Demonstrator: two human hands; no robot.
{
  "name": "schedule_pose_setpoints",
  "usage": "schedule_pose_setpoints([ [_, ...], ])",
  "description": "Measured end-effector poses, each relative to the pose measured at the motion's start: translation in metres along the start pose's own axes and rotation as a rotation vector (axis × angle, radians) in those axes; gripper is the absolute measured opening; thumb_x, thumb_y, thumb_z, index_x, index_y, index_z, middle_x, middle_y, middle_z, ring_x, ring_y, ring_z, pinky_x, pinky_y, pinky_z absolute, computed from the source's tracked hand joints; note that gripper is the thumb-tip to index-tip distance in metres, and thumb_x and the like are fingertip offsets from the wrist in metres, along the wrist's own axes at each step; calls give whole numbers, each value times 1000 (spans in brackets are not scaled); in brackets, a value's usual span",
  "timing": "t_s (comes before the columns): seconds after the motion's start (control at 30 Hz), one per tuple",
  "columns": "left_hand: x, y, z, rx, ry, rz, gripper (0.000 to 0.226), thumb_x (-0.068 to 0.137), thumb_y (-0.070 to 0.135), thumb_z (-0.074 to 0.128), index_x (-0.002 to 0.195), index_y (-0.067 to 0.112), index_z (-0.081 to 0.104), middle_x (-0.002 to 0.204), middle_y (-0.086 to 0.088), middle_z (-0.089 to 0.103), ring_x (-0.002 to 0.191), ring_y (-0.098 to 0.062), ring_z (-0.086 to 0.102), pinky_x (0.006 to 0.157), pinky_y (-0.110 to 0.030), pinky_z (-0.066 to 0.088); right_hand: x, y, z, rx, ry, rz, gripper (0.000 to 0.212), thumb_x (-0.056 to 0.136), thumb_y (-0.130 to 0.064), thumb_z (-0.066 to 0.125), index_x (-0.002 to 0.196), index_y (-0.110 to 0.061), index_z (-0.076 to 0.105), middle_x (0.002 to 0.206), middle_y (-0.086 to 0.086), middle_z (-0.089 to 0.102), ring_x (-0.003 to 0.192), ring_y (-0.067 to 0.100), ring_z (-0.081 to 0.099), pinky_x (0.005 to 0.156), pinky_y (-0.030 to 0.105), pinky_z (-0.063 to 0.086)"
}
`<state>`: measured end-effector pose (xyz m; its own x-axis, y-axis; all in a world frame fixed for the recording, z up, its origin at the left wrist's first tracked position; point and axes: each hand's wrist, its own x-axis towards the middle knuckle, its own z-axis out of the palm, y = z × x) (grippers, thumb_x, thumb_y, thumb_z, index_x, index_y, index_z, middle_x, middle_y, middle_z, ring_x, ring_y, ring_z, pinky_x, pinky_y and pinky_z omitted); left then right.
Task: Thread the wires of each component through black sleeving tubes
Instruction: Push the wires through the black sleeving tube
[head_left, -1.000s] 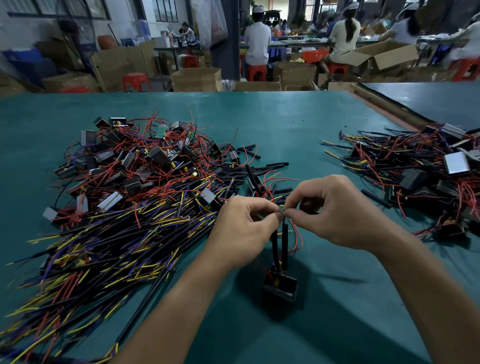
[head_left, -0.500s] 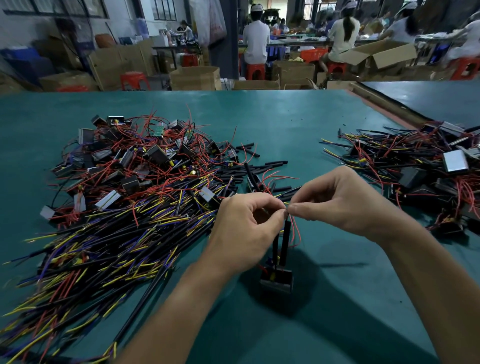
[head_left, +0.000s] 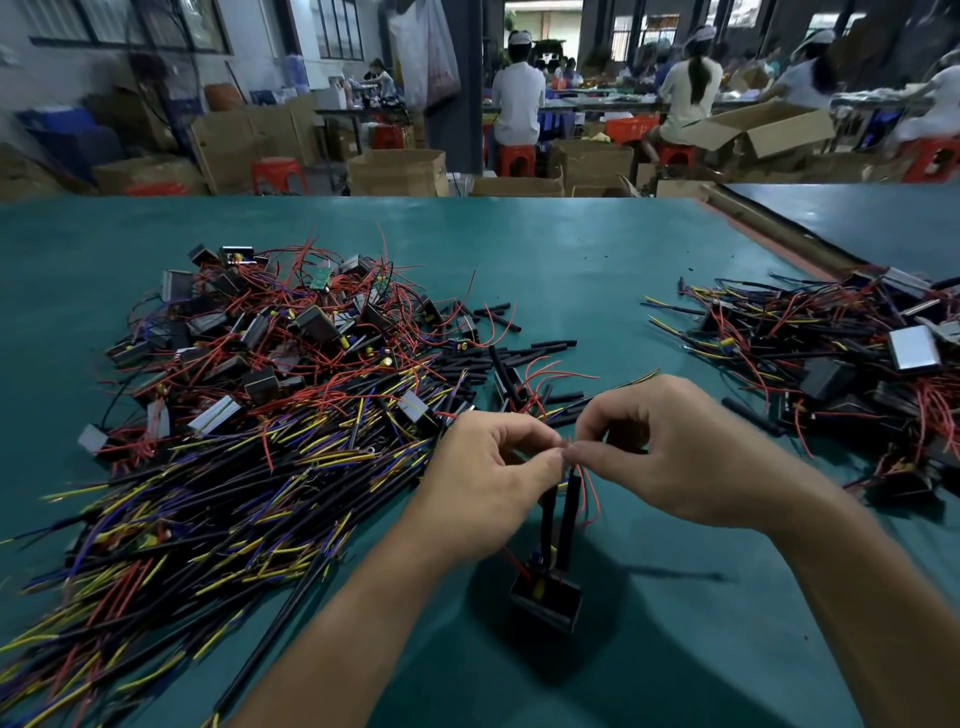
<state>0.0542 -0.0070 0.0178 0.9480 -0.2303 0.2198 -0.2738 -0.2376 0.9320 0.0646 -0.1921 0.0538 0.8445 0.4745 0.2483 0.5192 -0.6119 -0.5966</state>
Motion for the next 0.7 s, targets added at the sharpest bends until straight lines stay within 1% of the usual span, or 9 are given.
schedule_pose_setpoints([
  [0.07,0,1,0,-25,1,-18,12,86,7,70,75,11,73,62,3,64,56,-8,51,54,-23,41,-1,-3,-1,-56,-27,5,25,86,-41,68,66,-27,62,48,-13,50,44,6,35,44,17,30],
  [0.13,0,1,3,-2,14,-27,11,85,9,71,75,10,74,62,0,65,56,-9,51,54,-24,40,-2,-6,-2,-105,-55,17,26,87,-42,66,66,-28,60,49,-16,51,44,8,36,45,17,31],
  [0.23,-1,1,6,26,52,-24,11,84,9,71,74,8,73,60,1,64,54,-8,48,52,-22,38,-2,-8,-2,-166,-65,5,25,89,-38,65,67,-30,58,56,-28,54,49,10,44,49,17,35],
  [0.33,-1,2,5,-27,70,-46,12,82,8,72,71,7,73,60,-3,64,56,-12,50,56,-28,40,-3,-9,-1,-186,-45,-7,21,88,-32,66,69,-31,58,57,-30,54,53,7,48,51,15,35],
  [0.43,-2,4,5,-34,79,-54,13,75,20,69,69,8,73,60,-3,65,56,-10,51,56,-28,41,-2,-11,2,-246,-28,-12,19,87,-32,64,70,-33,55,66,-33,55,62,3,51,52,15,32],
  [0.5,-2,4,5,11,88,-37,19,72,26,65,71,8,73,62,-9,68,55,-9,52,55,-27,42,-2,-11,4,-285,-20,-21,17,85,-32,62,70,-33,54,68,-31,56,65,4,52,52,16,31],
  [0.57,-2,4,5,75,91,-8,20,73,27,65,72,10,74,63,-8,69,54,-8,51,54,-26,42,-3,-11,5,-311,-19,-13,15,83,-33,60,69,-32,54,64,-21,57,64,7,51,52,18,33],
  [0.63,-3,4,4,139,73,27,14,77,23,68,73,11,74,56,-1,65,50,-5,48,50,-21,38,-3,-11,5,-334,-24,8,13,81,-34,59,70,-29,55,61,-13,58,63,10,51,53,23,38],
  [0.7,-5,6,5,162,59,42,11,82,14,69,72,12,74,50,8,58,44,0,45,46,-14,35,-3,-12,8,-374,-19,34,13,79,-35,57,70,-25,55,63,-8,59,61,12,50,57,29,43],
])
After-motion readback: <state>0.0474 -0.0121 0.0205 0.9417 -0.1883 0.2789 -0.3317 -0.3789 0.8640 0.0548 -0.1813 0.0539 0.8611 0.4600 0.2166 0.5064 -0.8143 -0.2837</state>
